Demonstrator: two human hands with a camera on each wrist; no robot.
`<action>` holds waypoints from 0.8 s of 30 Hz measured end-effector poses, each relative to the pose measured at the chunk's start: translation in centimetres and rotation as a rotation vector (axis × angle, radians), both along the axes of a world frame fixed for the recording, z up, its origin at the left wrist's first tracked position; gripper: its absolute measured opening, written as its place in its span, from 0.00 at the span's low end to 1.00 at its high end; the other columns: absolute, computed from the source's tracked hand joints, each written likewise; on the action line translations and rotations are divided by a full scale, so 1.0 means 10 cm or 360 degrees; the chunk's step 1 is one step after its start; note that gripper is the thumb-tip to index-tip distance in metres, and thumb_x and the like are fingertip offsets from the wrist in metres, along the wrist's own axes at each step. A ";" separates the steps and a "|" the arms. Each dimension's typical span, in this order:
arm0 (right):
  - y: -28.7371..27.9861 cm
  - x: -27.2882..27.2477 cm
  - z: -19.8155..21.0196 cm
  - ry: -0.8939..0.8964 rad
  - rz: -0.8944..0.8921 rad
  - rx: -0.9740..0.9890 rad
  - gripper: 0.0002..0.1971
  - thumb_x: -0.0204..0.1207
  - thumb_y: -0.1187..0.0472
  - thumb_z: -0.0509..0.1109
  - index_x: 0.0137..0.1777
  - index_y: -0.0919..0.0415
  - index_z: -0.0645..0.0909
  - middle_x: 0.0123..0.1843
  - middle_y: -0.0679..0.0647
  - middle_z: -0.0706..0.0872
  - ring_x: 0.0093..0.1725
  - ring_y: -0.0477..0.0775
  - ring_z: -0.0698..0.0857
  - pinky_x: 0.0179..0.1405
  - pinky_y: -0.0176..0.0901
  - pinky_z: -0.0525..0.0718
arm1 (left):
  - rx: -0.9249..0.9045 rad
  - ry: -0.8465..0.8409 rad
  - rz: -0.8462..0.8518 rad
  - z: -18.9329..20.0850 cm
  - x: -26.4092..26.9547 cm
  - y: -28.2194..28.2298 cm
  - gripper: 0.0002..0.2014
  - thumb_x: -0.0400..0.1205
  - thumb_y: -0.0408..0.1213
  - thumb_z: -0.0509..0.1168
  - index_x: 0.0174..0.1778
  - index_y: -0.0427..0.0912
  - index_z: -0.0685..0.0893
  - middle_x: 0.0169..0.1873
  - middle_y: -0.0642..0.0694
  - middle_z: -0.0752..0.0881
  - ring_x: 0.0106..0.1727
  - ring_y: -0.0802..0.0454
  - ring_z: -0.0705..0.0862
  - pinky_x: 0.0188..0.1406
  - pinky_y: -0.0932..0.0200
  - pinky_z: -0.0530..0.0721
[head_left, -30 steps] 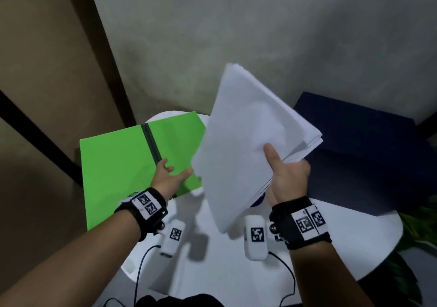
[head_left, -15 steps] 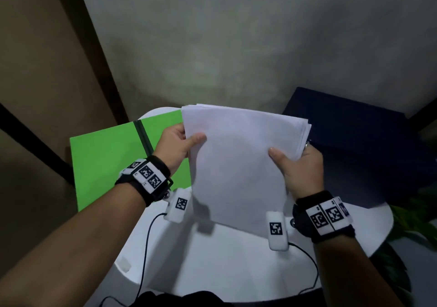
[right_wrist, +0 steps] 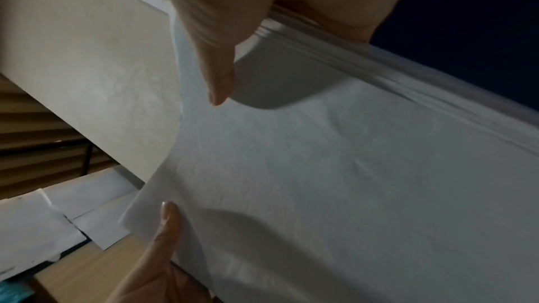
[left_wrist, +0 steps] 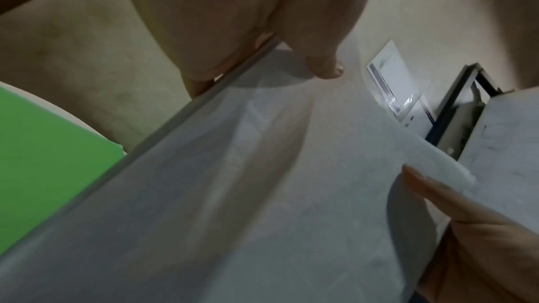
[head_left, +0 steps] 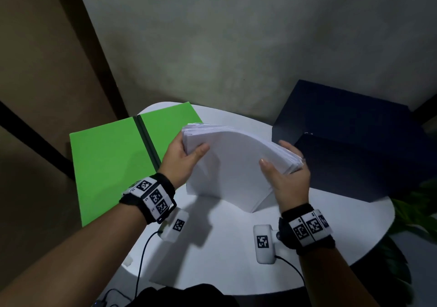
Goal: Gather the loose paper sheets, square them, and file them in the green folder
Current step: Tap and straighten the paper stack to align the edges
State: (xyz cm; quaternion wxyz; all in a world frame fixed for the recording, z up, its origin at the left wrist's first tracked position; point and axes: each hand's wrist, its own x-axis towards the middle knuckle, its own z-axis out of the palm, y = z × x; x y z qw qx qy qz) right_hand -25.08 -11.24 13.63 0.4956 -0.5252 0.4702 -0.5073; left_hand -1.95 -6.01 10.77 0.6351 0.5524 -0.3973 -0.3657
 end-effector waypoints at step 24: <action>-0.18 -0.04 -0.01 0.0008 0.0043 -0.0110 0.37 0.57 0.76 0.85 0.67 0.62 0.76 0.55 0.48 0.83 0.46 0.31 0.87 0.42 0.28 0.85 | -0.0060 -0.0001 -0.0110 0.13 0.07 -0.27 0.36 0.69 0.73 0.66 0.67 0.55 0.75 0.56 0.31 0.82 0.53 0.29 0.81 0.64 0.31 0.76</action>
